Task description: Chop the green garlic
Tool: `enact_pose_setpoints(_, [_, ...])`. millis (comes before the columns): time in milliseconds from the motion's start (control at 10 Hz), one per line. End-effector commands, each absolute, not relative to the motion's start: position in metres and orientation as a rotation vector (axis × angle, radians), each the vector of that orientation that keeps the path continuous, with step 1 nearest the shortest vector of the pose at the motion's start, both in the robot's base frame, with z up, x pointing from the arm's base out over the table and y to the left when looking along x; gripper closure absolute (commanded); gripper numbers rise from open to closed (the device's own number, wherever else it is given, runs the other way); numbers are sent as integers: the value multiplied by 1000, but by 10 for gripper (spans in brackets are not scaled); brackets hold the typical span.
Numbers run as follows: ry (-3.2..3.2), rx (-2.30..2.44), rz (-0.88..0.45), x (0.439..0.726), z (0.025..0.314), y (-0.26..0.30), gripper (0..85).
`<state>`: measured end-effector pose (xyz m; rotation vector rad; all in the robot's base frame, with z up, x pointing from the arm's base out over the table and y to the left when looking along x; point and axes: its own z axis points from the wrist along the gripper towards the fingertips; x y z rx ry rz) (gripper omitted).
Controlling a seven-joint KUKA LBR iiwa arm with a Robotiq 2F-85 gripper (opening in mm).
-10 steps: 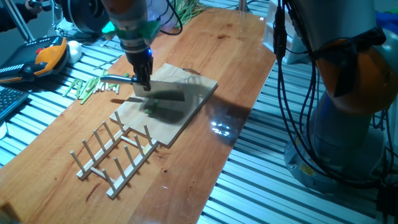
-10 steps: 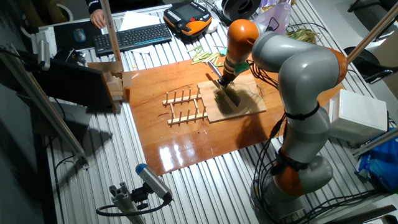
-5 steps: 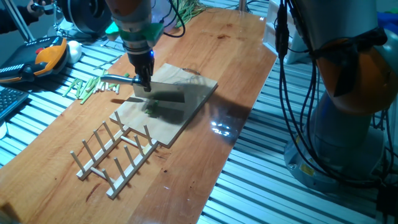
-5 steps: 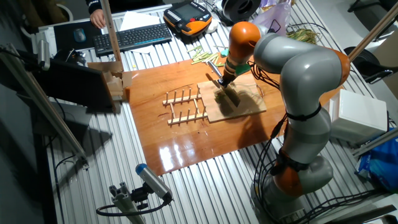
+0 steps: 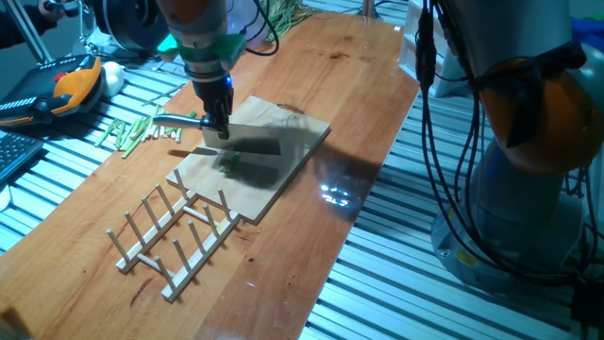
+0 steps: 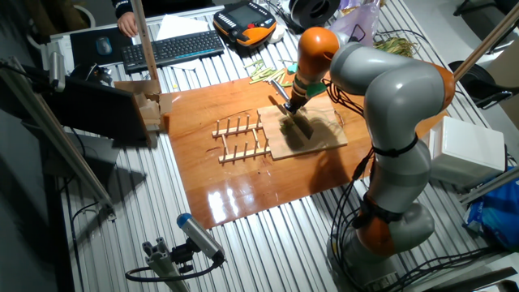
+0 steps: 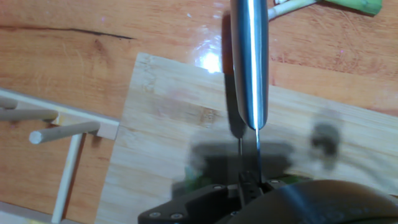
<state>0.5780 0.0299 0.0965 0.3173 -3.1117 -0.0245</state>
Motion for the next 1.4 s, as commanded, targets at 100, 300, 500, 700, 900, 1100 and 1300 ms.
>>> enact_pose_setpoints(100, [-3090,305,-8,579,100,30,850])
enact_pose_setpoints(300, [-3114,298,51,584,112,29,850])
enact_pose_setpoints(500, [-3128,285,80,585,115,31,850])
enact_pose_setpoints(700, [-3119,303,71,579,110,26,850])
enact_pose_setpoints(900, [-3115,315,51,572,104,21,850])
enact_pose_setpoints(1100, [-3115,305,42,567,100,24,850])
enact_pose_setpoints(1300, [-3111,302,34,566,99,25,850])
